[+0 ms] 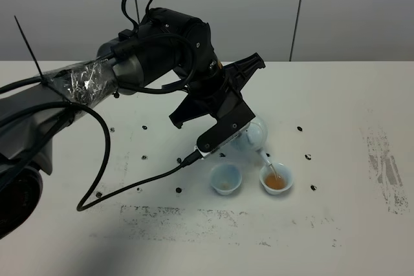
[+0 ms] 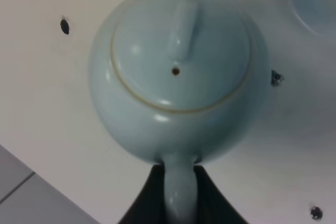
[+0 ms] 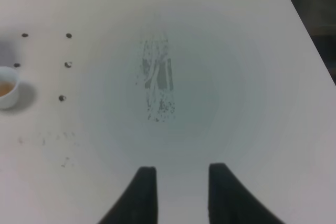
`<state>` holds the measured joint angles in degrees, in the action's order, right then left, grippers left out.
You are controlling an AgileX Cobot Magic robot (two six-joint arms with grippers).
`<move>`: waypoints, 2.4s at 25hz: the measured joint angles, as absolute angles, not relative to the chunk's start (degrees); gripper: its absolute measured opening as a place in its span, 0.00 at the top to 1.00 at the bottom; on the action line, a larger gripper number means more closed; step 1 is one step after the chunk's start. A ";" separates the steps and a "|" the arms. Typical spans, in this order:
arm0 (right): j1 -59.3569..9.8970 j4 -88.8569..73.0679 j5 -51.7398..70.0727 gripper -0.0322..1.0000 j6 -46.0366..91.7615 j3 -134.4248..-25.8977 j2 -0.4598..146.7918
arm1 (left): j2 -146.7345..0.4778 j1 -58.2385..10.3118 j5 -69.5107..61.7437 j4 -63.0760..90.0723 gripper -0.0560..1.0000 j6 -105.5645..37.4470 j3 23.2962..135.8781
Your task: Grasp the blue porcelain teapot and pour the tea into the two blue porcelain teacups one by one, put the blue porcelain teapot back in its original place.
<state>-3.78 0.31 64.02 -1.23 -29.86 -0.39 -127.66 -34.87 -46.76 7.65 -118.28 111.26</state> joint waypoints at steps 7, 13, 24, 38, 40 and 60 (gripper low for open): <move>-3.78 0.31 64.02 0.75 -1.35 -29.86 -0.39 | -127.66 -35.83 -46.33 5.40 0.88 -118.31 111.26; -3.78 0.31 64.02 0.75 -1.35 -29.86 -0.39 | -127.13 -36.63 -46.21 3.77 0.88 -118.35 111.26; -3.78 0.31 64.02 0.75 -1.29 -29.86 -0.39 | -125.81 -37.45 -46.08 0.87 0.88 -118.30 111.26; -3.78 0.00 64.02 0.75 -1.29 -29.86 -0.39 | -124.73 -37.67 -46.13 -0.85 0.88 -117.93 111.26; -3.78 0.00 64.02 0.75 -1.29 -29.86 -0.39 | -124.66 -37.67 -46.13 -0.85 0.88 -117.93 111.26; -3.78 0.00 64.02 0.75 -1.29 -29.86 -0.39 | -125.90 -37.68 -46.12 2.90 0.88 -115.45 111.26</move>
<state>-3.78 0.00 64.02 -1.29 -29.86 -0.39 -125.90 -37.68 -46.12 2.90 -115.45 111.26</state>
